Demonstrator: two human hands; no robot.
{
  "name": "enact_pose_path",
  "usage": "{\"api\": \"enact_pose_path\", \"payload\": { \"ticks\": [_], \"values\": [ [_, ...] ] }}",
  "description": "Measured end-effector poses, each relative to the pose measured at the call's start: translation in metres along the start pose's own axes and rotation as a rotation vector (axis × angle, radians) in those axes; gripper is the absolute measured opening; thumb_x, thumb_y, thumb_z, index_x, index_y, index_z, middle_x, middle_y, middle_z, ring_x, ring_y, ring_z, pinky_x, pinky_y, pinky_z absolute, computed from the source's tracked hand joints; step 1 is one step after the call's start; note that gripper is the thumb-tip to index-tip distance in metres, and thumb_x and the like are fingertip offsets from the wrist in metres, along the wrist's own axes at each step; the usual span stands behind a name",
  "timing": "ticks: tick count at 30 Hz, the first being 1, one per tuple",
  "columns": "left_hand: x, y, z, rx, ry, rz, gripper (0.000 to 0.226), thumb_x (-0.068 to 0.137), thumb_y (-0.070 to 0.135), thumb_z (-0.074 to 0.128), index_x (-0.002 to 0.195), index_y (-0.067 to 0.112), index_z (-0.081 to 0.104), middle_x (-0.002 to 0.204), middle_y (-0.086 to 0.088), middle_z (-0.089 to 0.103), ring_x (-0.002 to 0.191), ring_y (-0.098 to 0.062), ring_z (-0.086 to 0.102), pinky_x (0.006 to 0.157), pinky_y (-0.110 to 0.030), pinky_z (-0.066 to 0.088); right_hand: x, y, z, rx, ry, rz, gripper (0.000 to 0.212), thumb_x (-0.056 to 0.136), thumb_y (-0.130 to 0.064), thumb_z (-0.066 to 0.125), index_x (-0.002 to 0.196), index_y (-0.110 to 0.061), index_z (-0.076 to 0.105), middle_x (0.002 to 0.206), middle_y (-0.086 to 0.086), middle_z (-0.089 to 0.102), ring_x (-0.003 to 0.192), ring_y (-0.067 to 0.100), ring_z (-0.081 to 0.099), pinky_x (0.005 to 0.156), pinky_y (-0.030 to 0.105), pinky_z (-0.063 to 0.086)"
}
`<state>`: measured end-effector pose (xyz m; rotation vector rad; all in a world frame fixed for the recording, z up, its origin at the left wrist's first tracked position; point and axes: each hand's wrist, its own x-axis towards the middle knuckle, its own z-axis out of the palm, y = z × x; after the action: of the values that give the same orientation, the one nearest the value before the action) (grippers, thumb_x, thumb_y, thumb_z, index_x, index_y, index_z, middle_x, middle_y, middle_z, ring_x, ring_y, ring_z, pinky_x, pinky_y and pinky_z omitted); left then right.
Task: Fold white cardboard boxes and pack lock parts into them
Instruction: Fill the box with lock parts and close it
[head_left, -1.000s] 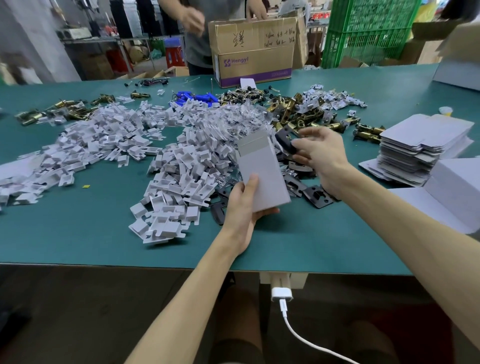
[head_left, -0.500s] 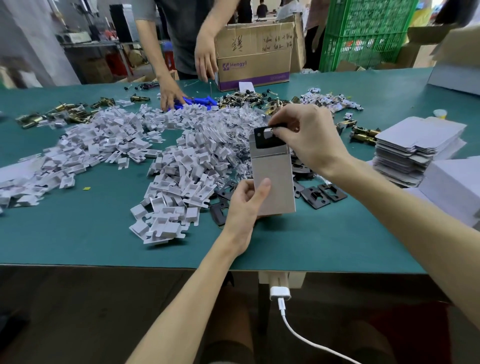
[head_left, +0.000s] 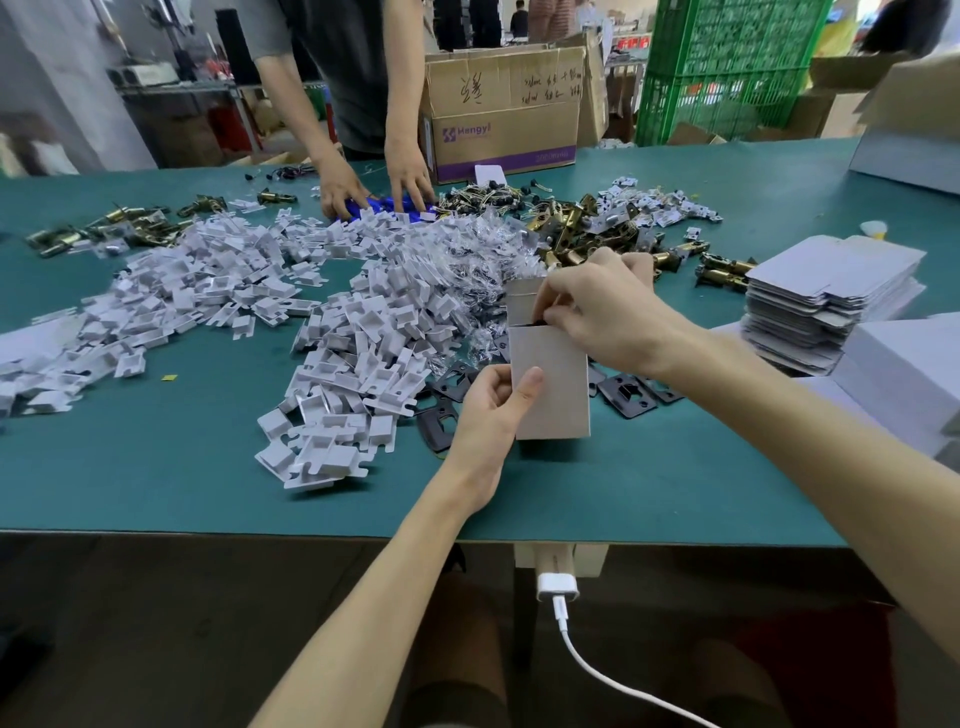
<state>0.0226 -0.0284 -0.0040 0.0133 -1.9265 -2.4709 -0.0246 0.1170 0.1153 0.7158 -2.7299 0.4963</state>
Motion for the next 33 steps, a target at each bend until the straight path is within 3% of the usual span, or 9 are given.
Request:
{"api": "enact_pose_path", "payload": {
  "ticks": [2,4,9,16,21,24,27,31,33],
  "values": [
    [0.000,0.000,0.001,0.007,0.001,-0.011,0.052,0.087,0.042,0.069,0.122,0.006,0.059,0.117,-0.011,0.072,0.108,-0.021,0.067,0.102,-0.045,0.053,-0.002,0.001,0.002,-0.023,-0.031,-0.013,0.026,0.103,-0.013,0.050,0.100,-0.025,0.072,0.080,-0.012,0.048,0.114,0.022,0.040,0.104,0.041,0.017],
    [0.000,0.000,0.001,0.019,0.004,-0.018,0.054,0.087,0.044,0.068,0.124,0.005,0.058,0.117,-0.012,0.072,0.108,-0.021,0.067,0.102,-0.046,0.052,-0.003,0.000,0.003,-0.053,-0.052,-0.019,0.026,0.104,-0.014,0.047,0.101,-0.024,0.071,0.082,-0.008,0.055,0.111,0.023,0.043,0.106,0.043,0.016],
    [-0.001,0.001,0.002,0.047,0.004,-0.014,0.054,0.089,0.043,0.068,0.125,0.005,0.058,0.127,-0.024,0.067,0.109,-0.024,0.065,0.104,-0.050,0.051,-0.006,-0.001,0.003,-0.064,-0.035,-0.018,0.024,0.103,-0.020,0.048,0.093,-0.022,0.070,0.087,-0.004,0.073,0.090,0.022,0.061,0.094,0.033,0.016],
    [0.000,0.000,0.002,0.073,0.002,-0.020,0.036,0.100,0.030,0.065,0.125,0.004,0.057,0.112,-0.011,0.070,0.106,-0.022,0.067,0.100,-0.044,0.055,-0.007,-0.006,0.006,-0.076,0.033,0.009,0.022,0.103,-0.016,0.047,0.096,-0.017,0.068,0.079,-0.001,0.069,0.082,0.025,0.062,0.104,0.040,0.024],
    [0.001,-0.002,-0.001,0.104,-0.012,0.007,0.039,0.098,0.030,0.068,0.125,0.004,0.058,0.116,-0.014,0.073,0.102,-0.015,0.071,0.090,-0.030,0.058,0.000,-0.027,0.012,-0.038,0.189,-0.120,0.017,0.103,-0.012,0.051,0.113,-0.013,0.065,0.105,0.000,0.070,0.096,0.024,0.063,0.105,0.041,0.031],
    [0.004,-0.005,-0.003,0.162,-0.010,0.029,0.031,0.103,0.024,0.066,0.128,0.006,0.060,0.128,-0.015,0.069,0.115,-0.019,0.066,0.102,-0.032,0.052,0.015,-0.048,0.028,-0.107,0.122,-0.180,0.018,0.100,-0.004,0.050,0.108,-0.010,0.065,0.104,0.002,0.067,0.096,0.024,0.061,0.104,0.038,0.035],
    [0.007,-0.008,-0.005,0.194,-0.029,0.060,0.027,0.102,0.016,0.065,0.128,0.011,0.063,0.127,-0.010,0.071,0.124,-0.024,0.063,0.109,-0.041,0.048,0.033,-0.066,0.050,-0.289,-0.004,-0.198,0.018,0.095,0.004,0.050,0.088,-0.011,0.057,0.085,0.001,0.056,0.081,0.025,0.051,0.095,0.038,0.042],
    [0.007,-0.008,-0.004,0.203,-0.048,0.088,0.035,0.092,0.019,0.059,0.126,0.015,0.064,0.121,0.003,0.074,0.117,-0.012,0.066,0.102,-0.034,0.053,0.054,-0.074,0.076,-0.480,-0.154,-0.119,0.032,0.095,0.004,0.054,0.072,-0.015,0.040,0.066,-0.003,0.040,0.073,0.023,0.047,0.083,0.036,0.034],
    [0.008,-0.008,-0.003,0.206,-0.068,0.087,0.031,0.090,0.022,0.055,0.119,0.015,0.065,0.111,0.011,0.075,0.104,-0.005,0.068,0.089,-0.025,0.055,0.063,-0.071,0.087,-0.492,-0.236,-0.052,0.032,0.095,0.000,0.056,0.073,-0.016,0.040,0.067,-0.004,0.040,0.070,0.021,0.046,0.084,0.036,0.031]
  ]
}}
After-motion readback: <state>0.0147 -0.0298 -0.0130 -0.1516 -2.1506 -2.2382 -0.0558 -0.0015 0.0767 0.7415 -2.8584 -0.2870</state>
